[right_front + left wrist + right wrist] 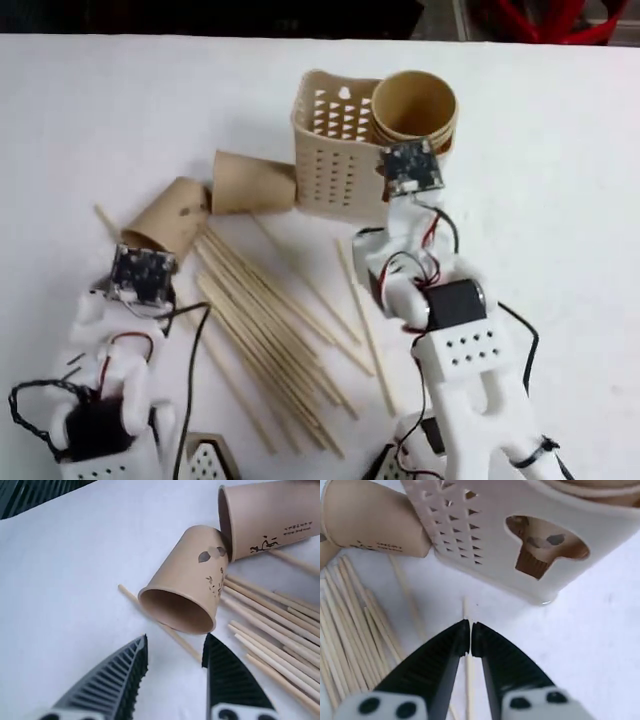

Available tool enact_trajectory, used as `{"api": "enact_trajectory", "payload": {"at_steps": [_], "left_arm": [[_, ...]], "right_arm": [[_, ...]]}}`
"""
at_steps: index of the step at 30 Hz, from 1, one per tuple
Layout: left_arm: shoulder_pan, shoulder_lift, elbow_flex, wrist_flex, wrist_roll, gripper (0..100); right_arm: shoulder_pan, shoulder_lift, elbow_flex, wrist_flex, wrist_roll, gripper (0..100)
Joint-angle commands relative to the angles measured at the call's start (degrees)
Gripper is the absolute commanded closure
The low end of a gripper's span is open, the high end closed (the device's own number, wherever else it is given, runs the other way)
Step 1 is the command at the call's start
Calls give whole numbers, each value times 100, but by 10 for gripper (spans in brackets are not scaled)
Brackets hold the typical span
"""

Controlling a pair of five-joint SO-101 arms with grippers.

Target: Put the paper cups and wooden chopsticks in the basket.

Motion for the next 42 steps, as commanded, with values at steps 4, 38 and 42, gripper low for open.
{"api": "enact_trajectory", "payload": {"at_steps": [4,38,42], "left_arm": [[-31,2932,-1459,-440,800,768],[453,8180,-3297,-2681,2848,705],[462,8136,-3332,-2875,2848,767]], "right_arm": [[286,-163,-18,-163,-53,981],[312,-163,-18,-145,-53,981],[312,-163,-9,-136,-53,981]]}}
